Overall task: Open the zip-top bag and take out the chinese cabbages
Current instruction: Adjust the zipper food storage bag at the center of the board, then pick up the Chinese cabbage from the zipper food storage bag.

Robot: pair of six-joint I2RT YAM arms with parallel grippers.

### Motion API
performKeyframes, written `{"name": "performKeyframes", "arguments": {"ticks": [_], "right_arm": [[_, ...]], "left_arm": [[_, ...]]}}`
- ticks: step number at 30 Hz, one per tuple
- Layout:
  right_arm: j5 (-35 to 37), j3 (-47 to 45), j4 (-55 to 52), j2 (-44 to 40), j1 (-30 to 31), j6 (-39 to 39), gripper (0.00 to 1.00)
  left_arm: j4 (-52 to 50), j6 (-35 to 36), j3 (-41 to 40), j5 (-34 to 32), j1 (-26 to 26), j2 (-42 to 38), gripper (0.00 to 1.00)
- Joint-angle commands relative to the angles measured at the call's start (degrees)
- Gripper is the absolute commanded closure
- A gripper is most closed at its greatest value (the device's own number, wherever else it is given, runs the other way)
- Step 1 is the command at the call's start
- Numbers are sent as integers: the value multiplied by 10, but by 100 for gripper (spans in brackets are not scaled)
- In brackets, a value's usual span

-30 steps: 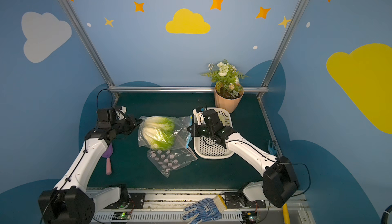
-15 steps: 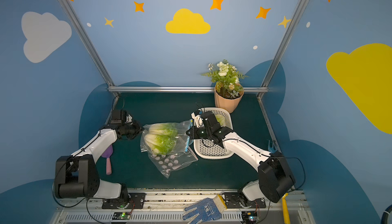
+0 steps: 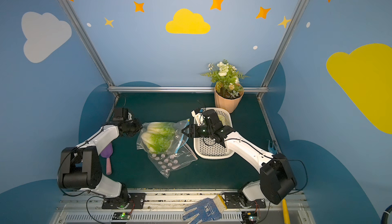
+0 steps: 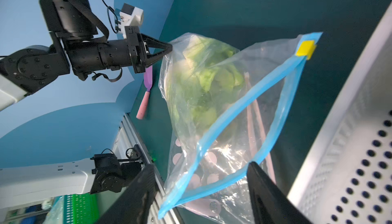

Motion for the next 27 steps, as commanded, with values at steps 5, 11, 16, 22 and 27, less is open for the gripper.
{"name": "performKeyframes", "arguments": {"ticks": [5,11,16,22,27], "right_arm": [[13,-59,69,-24,-14,46,80],[-30,-32,109,40,-5,54,93],[-44,4,123,82,2,52,93],[-69,29,167,148,12,81,93],[-85,47,182,193,34,106,88]], "left_arm": [[11,11,16,-6,3,30,95],[19,6,10,10,2,31,95],[27,-1,5,19,1,30,95],[45,-14,-5,35,1,28,95],[71,-32,-22,55,1,21,95]]}}
